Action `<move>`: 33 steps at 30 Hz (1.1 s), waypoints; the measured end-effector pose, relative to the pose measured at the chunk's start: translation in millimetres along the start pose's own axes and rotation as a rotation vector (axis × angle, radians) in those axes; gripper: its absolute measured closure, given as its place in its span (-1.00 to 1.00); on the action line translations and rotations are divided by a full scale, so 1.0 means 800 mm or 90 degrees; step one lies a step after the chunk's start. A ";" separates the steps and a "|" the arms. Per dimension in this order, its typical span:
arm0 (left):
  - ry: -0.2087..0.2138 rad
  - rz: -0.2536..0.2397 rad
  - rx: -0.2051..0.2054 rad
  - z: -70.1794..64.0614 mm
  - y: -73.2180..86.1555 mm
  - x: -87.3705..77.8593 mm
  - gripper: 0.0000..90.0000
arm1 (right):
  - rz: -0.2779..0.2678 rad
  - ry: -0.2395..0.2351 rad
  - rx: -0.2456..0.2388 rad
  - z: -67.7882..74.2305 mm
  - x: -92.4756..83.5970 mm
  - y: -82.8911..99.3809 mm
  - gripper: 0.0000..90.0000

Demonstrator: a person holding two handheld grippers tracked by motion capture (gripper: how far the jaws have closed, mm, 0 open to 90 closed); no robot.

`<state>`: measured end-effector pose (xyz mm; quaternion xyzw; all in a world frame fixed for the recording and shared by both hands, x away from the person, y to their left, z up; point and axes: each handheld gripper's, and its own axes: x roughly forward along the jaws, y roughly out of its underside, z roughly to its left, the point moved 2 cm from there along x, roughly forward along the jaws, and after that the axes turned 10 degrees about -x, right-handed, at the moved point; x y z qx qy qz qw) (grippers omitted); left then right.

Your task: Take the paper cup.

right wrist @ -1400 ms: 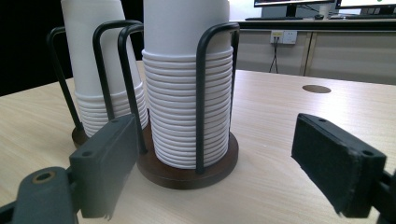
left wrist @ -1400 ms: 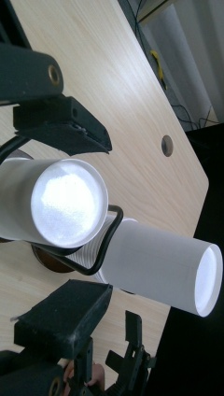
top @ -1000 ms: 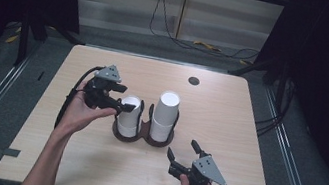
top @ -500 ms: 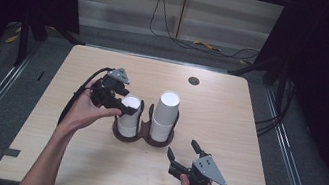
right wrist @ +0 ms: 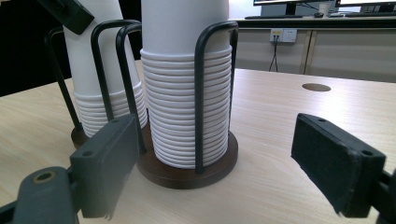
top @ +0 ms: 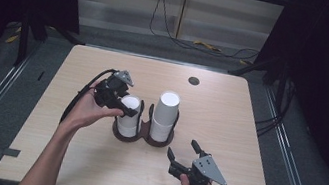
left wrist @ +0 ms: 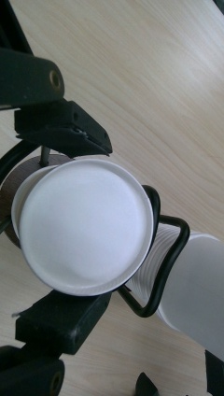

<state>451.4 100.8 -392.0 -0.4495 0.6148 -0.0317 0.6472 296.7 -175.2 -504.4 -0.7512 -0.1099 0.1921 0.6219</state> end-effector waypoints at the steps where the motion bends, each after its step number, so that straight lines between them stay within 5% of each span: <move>1: -0.001 0.010 0.009 0.000 -0.001 0.002 -0.31 | 0.000 0.000 0.000 0.000 0.000 0.000 -0.68; 33: -0.006 0.032 0.019 -0.005 -0.006 0.002 -0.28 | 0.001 0.000 0.004 0.000 0.000 0.000 -0.68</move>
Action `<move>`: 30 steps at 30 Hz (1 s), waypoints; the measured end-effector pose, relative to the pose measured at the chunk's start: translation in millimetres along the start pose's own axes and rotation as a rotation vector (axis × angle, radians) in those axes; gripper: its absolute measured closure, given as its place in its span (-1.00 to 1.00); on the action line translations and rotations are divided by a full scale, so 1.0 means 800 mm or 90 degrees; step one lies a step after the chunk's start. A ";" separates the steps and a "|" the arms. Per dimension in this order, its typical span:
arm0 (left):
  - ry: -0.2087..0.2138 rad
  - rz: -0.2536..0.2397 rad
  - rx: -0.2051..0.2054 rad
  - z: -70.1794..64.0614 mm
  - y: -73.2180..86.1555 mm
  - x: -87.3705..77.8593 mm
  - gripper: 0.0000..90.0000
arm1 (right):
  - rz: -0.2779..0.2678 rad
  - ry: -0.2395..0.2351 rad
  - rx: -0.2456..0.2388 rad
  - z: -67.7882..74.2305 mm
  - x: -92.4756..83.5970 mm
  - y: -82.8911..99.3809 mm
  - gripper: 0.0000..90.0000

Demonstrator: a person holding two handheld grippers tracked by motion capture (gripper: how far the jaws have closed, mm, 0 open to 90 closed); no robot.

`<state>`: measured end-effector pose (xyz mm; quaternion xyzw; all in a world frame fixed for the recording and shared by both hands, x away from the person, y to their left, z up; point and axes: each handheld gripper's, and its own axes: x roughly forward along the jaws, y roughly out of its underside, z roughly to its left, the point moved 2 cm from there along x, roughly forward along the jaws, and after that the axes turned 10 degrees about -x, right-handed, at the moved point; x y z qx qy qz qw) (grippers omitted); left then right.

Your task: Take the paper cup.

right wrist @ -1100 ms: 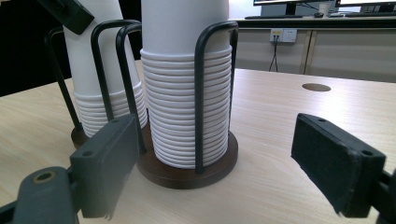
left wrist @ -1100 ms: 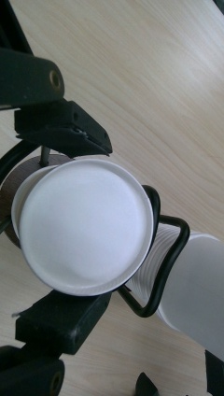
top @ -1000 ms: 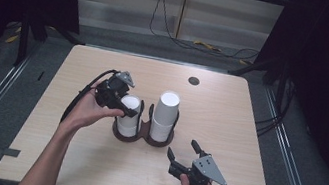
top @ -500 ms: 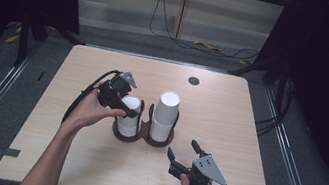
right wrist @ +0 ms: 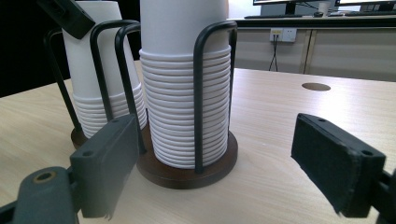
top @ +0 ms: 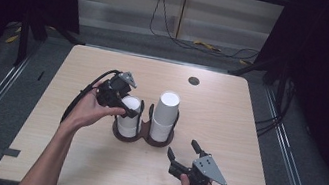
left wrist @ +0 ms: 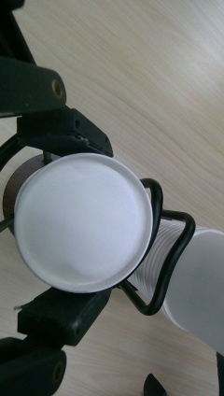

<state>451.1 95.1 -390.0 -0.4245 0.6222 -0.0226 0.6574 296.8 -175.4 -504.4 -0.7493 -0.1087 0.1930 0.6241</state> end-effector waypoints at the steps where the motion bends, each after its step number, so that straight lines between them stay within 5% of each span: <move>1: 0.001 0.003 0.001 0.000 0.000 -0.001 -0.28 | -0.001 -0.001 0.001 0.000 0.000 0.000 -0.68; 30: 0.009 -0.018 -0.016 0.001 -0.002 -0.016 -0.22 | 0.001 -0.001 0.007 -0.001 0.000 0.000 -0.68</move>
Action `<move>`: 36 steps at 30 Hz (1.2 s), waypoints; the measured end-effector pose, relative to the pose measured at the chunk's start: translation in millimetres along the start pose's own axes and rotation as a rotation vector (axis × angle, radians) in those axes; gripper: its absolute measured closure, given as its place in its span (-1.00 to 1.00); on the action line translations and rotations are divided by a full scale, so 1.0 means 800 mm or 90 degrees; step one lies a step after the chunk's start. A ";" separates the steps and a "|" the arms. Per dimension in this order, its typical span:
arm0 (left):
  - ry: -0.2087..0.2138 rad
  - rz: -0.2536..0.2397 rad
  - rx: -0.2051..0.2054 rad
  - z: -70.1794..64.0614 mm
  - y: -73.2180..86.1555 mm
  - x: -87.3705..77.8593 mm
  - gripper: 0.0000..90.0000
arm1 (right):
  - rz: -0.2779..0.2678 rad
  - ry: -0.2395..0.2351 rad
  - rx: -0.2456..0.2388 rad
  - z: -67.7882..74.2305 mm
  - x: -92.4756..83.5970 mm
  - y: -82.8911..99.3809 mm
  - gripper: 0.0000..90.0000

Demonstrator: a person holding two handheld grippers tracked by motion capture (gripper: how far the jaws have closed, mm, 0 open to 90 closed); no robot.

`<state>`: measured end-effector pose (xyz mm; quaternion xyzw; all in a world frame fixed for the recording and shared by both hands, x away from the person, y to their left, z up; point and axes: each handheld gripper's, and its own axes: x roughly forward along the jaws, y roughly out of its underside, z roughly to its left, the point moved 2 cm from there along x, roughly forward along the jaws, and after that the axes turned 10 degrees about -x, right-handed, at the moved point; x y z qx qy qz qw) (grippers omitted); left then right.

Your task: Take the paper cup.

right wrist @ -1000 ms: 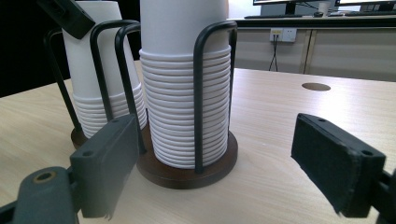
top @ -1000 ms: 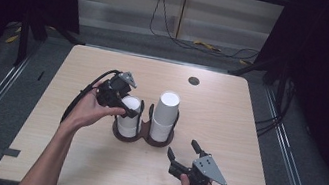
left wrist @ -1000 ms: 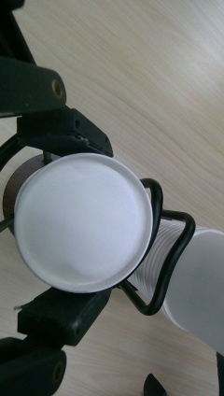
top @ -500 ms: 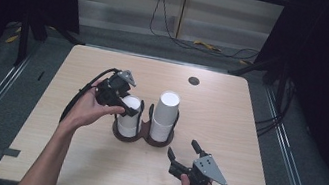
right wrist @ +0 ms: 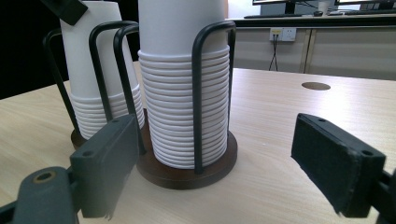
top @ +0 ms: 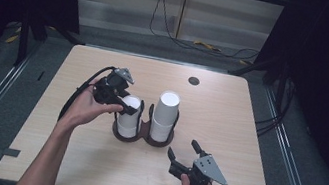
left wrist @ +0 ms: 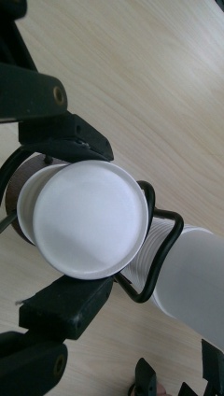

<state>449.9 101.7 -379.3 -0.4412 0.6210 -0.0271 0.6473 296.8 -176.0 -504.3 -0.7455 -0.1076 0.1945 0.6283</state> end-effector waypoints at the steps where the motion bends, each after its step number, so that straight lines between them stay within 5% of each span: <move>1: 0.003 -0.003 -0.007 -0.001 0.000 0.000 -0.22 | 0.000 0.000 -0.001 0.000 0.000 0.000 -0.68; 36: 0.010 -0.029 -0.011 -0.001 -0.004 -0.018 -0.19 | -0.001 0.002 0.001 -0.001 0.000 0.000 -0.68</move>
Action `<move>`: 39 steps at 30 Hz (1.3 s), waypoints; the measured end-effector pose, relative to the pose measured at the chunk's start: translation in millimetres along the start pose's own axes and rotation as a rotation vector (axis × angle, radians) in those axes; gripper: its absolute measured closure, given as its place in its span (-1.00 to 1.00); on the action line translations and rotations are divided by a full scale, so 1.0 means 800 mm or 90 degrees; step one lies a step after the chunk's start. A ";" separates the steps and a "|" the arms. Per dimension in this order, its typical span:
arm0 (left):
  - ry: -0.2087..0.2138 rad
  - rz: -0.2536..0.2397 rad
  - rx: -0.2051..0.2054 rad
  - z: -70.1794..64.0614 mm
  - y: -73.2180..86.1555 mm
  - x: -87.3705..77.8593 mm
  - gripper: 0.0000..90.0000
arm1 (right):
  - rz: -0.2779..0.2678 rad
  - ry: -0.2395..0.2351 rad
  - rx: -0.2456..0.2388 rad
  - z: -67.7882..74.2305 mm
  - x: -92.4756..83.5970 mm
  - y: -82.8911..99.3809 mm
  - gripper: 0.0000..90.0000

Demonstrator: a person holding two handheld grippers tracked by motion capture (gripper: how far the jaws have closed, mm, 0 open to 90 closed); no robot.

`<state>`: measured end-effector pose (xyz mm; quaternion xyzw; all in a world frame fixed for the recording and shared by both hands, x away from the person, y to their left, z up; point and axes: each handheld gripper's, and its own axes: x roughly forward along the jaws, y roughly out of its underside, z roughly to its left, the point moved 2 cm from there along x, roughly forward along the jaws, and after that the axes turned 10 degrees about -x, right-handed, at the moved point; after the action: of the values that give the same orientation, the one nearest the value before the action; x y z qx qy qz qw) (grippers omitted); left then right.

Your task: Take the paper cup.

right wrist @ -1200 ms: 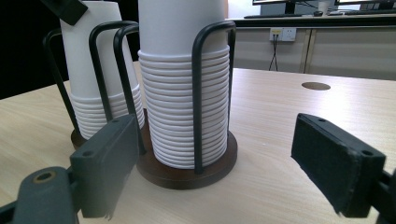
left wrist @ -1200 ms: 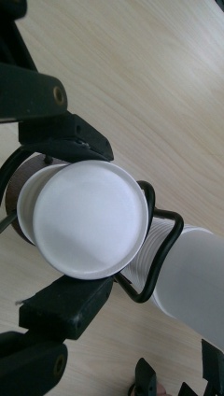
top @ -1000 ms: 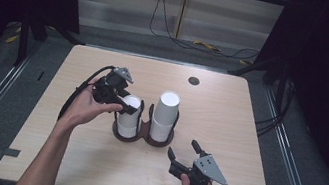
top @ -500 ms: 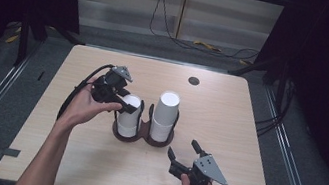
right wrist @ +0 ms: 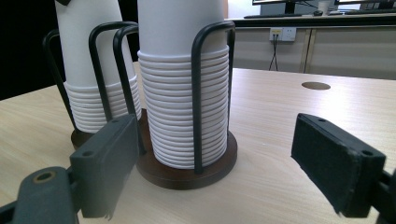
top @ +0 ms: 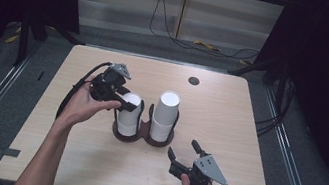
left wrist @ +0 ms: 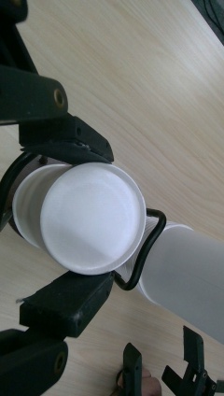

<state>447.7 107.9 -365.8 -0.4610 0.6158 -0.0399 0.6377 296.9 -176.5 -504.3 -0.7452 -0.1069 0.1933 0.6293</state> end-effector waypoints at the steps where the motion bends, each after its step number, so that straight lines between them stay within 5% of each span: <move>1: 0.000 0.002 0.003 0.000 0.000 -0.001 -0.19 | -0.001 0.000 0.000 0.000 0.000 0.000 -0.68; 10: 0.001 -0.036 -0.005 -0.004 -0.003 -0.008 -0.19 | -0.001 0.000 0.001 0.000 0.000 0.000 -0.68; 39: -0.004 -0.082 -0.005 -0.007 -0.014 -0.043 -0.19 | 0.001 0.000 0.001 0.000 0.000 0.000 -0.68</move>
<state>440.8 119.1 -331.8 -0.5019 0.5833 -0.0770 0.6339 297.0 -176.5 -504.3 -0.7449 -0.1064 0.1940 0.6294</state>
